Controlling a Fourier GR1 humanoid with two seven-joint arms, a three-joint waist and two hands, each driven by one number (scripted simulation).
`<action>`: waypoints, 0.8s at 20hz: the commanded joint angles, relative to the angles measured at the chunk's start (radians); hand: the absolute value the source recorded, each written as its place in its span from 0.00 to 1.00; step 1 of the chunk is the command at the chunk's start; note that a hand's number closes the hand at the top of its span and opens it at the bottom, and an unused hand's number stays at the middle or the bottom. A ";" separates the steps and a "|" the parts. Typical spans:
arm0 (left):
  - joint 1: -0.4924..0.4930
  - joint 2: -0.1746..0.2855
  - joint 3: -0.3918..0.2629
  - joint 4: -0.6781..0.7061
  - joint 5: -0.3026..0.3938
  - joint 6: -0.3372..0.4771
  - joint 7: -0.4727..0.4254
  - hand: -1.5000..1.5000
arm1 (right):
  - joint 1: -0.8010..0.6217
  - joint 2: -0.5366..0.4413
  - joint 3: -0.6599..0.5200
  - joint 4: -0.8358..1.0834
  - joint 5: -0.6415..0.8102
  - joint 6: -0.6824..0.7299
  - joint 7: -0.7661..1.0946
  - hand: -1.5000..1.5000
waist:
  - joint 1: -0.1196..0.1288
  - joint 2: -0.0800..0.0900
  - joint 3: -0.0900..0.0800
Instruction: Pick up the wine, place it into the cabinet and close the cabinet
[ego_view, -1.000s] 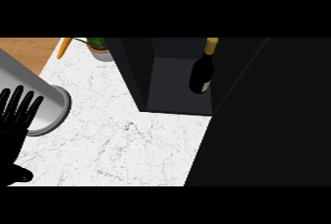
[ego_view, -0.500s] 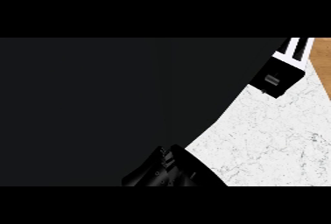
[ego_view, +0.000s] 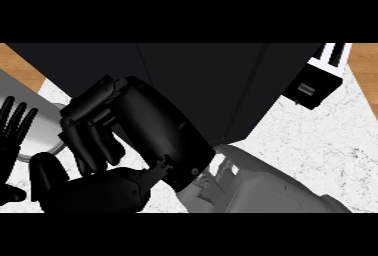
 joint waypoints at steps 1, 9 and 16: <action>0.009 0.010 0.028 0.009 0.024 -0.038 0.034 0.00 | -0.051 0.008 -0.062 0.145 -0.088 0.015 -0.073 1.00 | -0.008 0.000 0.001; -0.005 -0.006 0.063 0.011 -0.009 -0.034 0.042 0.00 | 0.018 0.008 -0.109 0.349 -0.123 0.071 -0.252 1.00 | -0.010 0.001 0.001; -0.045 -0.053 0.070 0.024 -0.034 -0.012 0.051 0.00 | 0.011 -0.058 -0.229 0.406 -0.090 0.230 -0.261 1.00 | -0.024 0.000 0.001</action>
